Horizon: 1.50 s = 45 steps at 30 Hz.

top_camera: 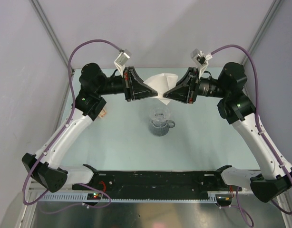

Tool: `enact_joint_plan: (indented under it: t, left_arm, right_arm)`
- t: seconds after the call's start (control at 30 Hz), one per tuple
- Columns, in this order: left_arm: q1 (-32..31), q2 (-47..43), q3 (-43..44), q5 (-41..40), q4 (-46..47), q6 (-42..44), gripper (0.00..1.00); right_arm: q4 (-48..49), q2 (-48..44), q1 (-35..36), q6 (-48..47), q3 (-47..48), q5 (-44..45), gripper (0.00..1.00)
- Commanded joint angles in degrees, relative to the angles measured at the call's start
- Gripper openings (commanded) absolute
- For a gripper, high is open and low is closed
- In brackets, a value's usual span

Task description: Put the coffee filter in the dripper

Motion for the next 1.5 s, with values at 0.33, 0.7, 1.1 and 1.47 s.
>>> enact_joint_plan:
  t: [0.33, 0.7, 1.1, 1.47]
  left_arm:
    - [1.0, -1.4, 0.0, 0.7, 3.7, -2.9, 0.00]
    - [0.8, -2.1, -2.3, 1.4, 3.7, -0.6, 0.64]
    - [1.7, -4.2, -3.8, -0.2, 4.3, 0.8, 0.00]
    - [9.0, -7.9, -2.1, -0.1, 3.0, 0.2, 0.94]
  right_arm:
    - [-0.9, -0.1, 2.5, -3.0, 0.1, -0.4, 0.14]
    - [3.3, 0.7, 1.0, 2.1, 0.1, -1.7, 0.00]
    - [1.5, 0.9, -0.8, 2.2, 0.1, -3.6, 0.00]
    - [-6.4, -0.9, -2.5, -6.1, 0.3, -8.3, 0.00]
